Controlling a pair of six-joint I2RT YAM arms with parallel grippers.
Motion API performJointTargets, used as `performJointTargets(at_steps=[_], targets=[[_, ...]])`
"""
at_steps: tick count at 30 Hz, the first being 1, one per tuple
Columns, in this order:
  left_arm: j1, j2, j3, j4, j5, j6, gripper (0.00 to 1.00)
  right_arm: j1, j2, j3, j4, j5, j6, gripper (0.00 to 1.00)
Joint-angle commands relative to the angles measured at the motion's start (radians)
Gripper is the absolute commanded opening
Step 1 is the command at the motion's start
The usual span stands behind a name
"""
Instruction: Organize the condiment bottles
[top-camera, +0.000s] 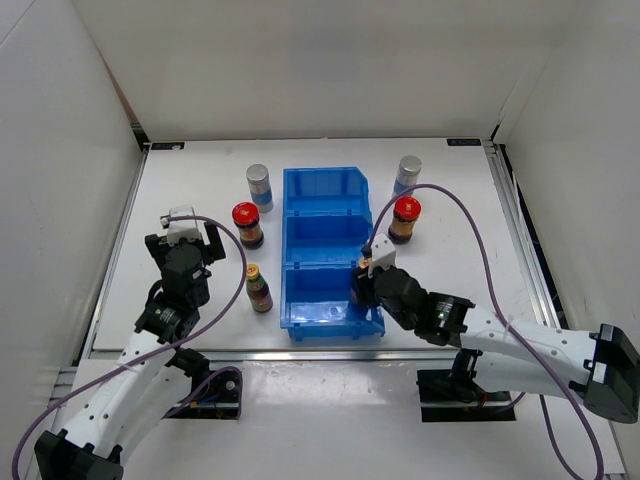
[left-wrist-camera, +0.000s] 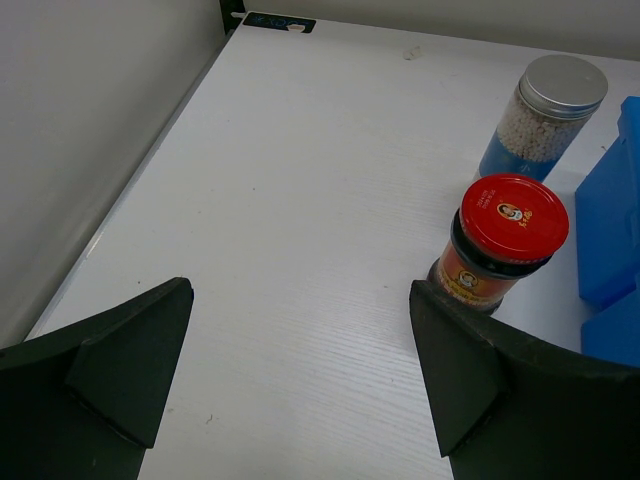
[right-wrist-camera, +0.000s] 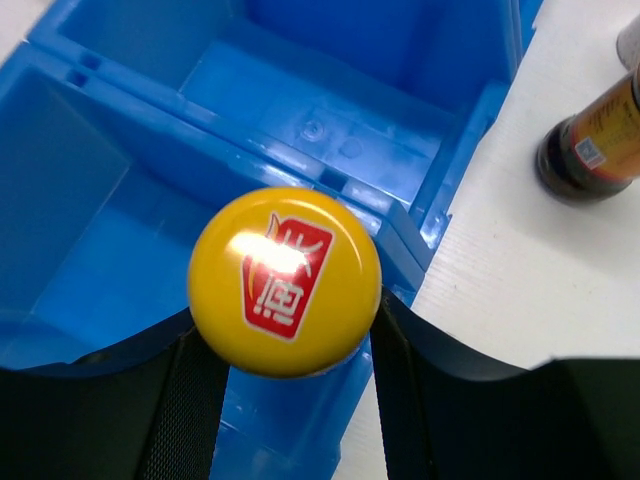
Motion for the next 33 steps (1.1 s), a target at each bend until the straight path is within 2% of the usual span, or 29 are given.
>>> performJointTargets(at_steps=[1, 4, 8, 11, 14, 15, 16, 17, 19, 21, 22, 26, 33], targets=[[-0.003, -0.004, -0.005, 0.011, 0.008, 0.001, 1.0, 0.004, 0.0, 0.006, 0.173, 0.083, 0.061, 0.05], [-0.003, -0.004, -0.005, 0.011, 0.008, 0.001, 1.0, 0.004, 0.02, -0.005, 0.187, 0.094, 0.084, 0.05], [-0.003, -0.004, -0.005, 0.011, 0.018, 0.001, 1.0, 0.004, 0.06, 0.029, 0.124, 0.134, 0.132, 0.04], [-0.003, -0.004, -0.005, 0.011, 0.018, 0.001, 1.0, 0.004, 0.084, 0.038, 0.124, 0.123, 0.12, 0.22], [-0.003, -0.004, -0.005, 0.011, 0.018, 0.001, 1.0, 0.004, 0.084, 0.038, 0.124, 0.111, 0.109, 0.28], [-0.003, -0.004, -0.005, 0.011, 0.018, 0.001, 1.0, 0.004, 0.072, 0.038, 0.135, 0.111, 0.109, 0.46], [-0.003, -0.004, -0.005, 0.011, 0.018, 0.001, 1.0, 0.004, 0.061, 0.038, 0.135, 0.102, 0.109, 0.5], [-0.003, -0.004, -0.005, 0.011, 0.018, 0.001, 1.0, 0.004, 0.061, 0.027, 0.135, 0.102, 0.109, 0.5], [-0.003, -0.004, -0.005, 0.011, 0.018, 0.001, 1.0, 0.004, 0.032, 0.027, 0.135, 0.102, 0.121, 0.66], [-0.003, -0.013, 0.004, -0.002, 0.047, 0.001, 1.0, 0.004, 0.018, 0.027, 0.135, 0.102, 0.121, 0.86], [-0.003, -0.013, 0.004, -0.013, 0.057, -0.018, 1.0, 0.004, 0.006, 0.038, 0.112, 0.102, 0.132, 1.0], [-0.003, -0.013, 0.081, -0.096, 0.092, -0.123, 1.0, 0.004, -0.003, 0.096, 0.049, 0.102, 0.132, 1.0], [-0.003, -0.091, 0.142, -0.144, 0.256, -0.077, 1.0, 0.004, -0.058, 0.194, 0.027, 0.132, 0.077, 1.0]])
